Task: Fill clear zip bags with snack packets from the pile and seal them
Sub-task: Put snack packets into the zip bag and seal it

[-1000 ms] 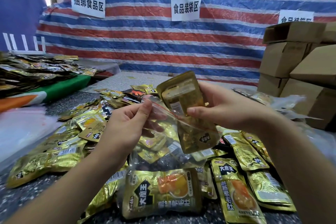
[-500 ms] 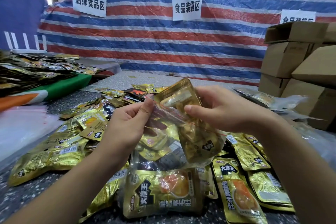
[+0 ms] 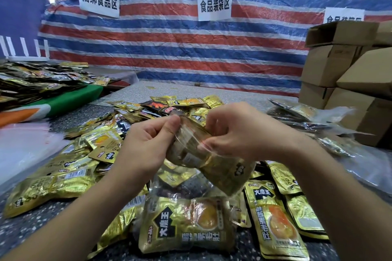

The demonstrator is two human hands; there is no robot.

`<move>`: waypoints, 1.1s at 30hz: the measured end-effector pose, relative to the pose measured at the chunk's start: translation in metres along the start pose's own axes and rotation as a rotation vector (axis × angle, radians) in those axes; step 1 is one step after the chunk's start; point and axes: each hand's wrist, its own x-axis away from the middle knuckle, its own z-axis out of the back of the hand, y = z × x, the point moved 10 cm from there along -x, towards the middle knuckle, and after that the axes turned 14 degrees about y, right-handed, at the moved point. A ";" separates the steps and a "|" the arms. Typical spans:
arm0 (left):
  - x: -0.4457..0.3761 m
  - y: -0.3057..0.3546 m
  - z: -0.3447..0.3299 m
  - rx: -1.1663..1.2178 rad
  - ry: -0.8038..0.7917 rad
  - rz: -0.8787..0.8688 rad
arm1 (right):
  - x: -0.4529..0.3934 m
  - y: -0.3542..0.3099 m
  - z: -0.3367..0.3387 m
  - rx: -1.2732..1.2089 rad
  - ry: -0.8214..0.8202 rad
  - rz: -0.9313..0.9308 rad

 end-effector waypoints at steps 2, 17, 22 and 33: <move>-0.001 -0.001 0.002 0.011 0.021 0.011 | -0.001 -0.002 0.000 -0.010 0.029 0.014; -0.006 -0.013 0.009 0.102 0.077 0.104 | -0.001 -0.009 0.004 -0.026 0.064 0.089; -0.005 -0.017 0.006 0.038 0.058 0.146 | -0.003 0.002 0.007 -0.083 0.152 0.037; 0.002 -0.016 -0.002 -0.029 0.038 0.101 | -0.010 0.023 0.005 -0.003 0.226 -0.073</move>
